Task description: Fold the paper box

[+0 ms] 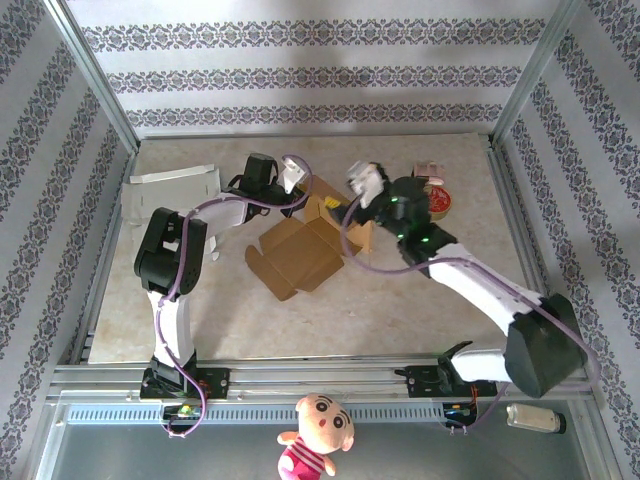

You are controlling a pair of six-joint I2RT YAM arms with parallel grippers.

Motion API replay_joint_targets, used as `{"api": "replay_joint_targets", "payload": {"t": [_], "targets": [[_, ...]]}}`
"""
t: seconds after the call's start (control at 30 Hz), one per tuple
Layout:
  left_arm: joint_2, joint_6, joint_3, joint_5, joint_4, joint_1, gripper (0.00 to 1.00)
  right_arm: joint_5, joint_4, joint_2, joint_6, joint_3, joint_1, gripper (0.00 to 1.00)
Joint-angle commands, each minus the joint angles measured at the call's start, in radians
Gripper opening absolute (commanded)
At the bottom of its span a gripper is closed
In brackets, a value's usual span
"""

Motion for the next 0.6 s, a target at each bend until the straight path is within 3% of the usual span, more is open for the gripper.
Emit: {"api": "replay_joint_targets", "payload": {"t": [0.0, 0.1, 0.2, 0.33, 0.43, 0.57], "targets": [[0.006, -0.003, -0.049, 0.008, 0.025, -0.016, 0.05, -0.346, -0.1, 0.04, 0.424, 0.048, -0.14, 0.96], [-0.003, 0.015, -0.06, 0.007, 0.02, -0.03, 0.05, -0.51, -0.213, 0.169, 0.637, 0.189, -0.241, 0.93], [-0.012, 0.031, -0.068, -0.001, 0.005, -0.047, 0.05, -0.636, -0.229, 0.303, 0.796, 0.294, -0.273, 0.91], [-0.011, 0.008, -0.068, -0.028, 0.016, -0.061, 0.07, -0.636, -0.247, 0.42, 0.789, 0.363, -0.235, 0.88], [-0.005, -0.001, -0.06, -0.055, 0.015, -0.073, 0.19, -0.602, -0.275, 0.48, 0.76, 0.388, -0.203, 0.86], [0.008, -0.027, -0.04, -0.073, 0.008, -0.078, 0.25, -0.598, -0.329, 0.548, 0.725, 0.41, -0.176, 0.78]]}}
